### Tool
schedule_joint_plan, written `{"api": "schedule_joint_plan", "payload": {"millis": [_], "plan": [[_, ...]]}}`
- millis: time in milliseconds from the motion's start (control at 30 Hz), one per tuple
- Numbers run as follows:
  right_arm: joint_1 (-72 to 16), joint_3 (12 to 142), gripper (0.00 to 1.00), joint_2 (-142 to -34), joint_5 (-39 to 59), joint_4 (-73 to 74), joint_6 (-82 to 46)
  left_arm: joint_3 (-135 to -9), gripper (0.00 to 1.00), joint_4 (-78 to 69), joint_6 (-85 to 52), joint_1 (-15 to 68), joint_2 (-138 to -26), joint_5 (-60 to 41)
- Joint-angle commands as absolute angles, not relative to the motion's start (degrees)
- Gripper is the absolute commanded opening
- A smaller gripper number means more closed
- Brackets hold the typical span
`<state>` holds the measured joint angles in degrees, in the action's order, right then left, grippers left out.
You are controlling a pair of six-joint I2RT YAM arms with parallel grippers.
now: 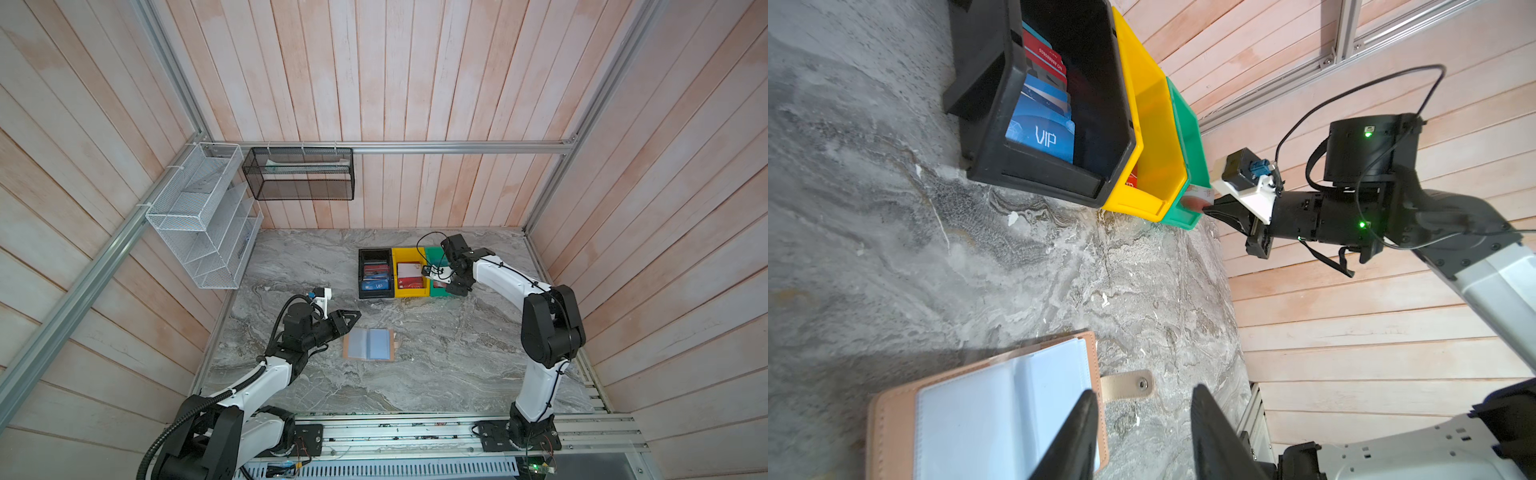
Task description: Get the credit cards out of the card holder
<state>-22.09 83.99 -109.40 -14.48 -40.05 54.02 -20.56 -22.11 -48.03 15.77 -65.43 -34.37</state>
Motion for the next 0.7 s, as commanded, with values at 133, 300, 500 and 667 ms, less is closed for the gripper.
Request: {"api": "schedule_joint_plan", "payload": {"millis": [133, 300, 500, 667], "plan": [[-22.4, 83.1, 0.0, -109.3, -16.0, -39.2, 54.7, -19.6, 0.4, -21.6, -47.5, 15.4, -64.2, -35.4], [-22.7, 83.2, 0.0, -110.2, -16.0, -38.2, 55.1, -19.4, 0.4, -21.2, -47.7, 15.3, -63.8, -35.2], [-23.5, 83.2, 0.0, -110.4, -16.4, -37.4, 55.7, -19.7, 0.4, -20.9, -47.6, 15.3, -64.0, -35.2], [-23.6, 82.6, 0.0, -110.5, -16.5, -36.9, 55.9, -20.2, 0.4, -20.7, -47.4, 15.2, -64.4, -35.4]]}}
